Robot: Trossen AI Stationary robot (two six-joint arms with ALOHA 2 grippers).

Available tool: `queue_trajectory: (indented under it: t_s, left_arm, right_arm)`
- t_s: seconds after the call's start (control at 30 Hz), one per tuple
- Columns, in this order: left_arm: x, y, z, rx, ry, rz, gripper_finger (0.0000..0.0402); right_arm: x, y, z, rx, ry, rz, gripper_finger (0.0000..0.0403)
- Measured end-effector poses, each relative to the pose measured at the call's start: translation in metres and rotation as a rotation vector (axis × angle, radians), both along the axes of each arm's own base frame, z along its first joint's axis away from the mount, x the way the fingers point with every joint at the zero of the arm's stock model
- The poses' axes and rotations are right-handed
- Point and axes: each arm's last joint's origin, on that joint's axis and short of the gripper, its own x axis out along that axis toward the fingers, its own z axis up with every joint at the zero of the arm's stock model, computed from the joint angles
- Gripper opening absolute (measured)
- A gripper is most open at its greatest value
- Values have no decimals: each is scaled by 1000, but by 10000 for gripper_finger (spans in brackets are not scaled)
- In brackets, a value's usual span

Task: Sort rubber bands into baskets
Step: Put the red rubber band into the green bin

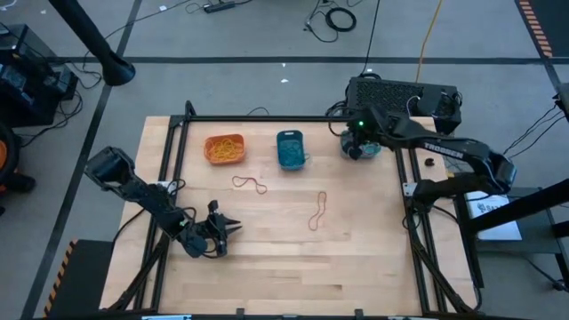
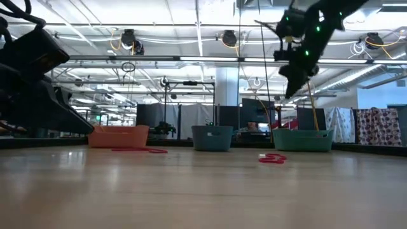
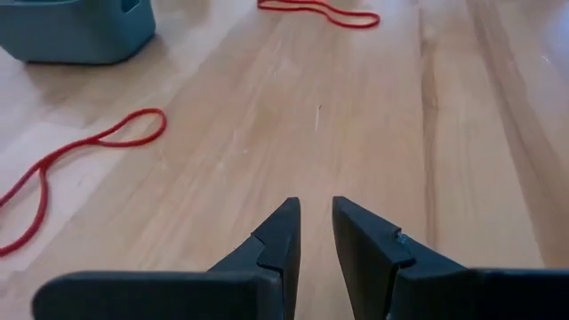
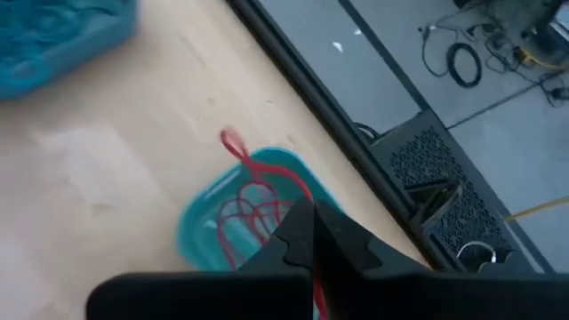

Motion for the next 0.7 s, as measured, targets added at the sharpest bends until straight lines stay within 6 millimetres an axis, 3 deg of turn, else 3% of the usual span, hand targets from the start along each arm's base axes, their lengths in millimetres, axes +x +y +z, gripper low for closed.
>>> queue_trajectory:
  t_s: [0.27, 0.7]
  left_arm:
    - [3, 5, 0, 51, 17, 3, 77]
    - [10, 15, 0, 131, 38, 14, 77]
  right_arm:
    - [-15, -11, -38, 41, 5, -67, 0]
    - [-25, -14, -47, 99, -11, -204, 0]
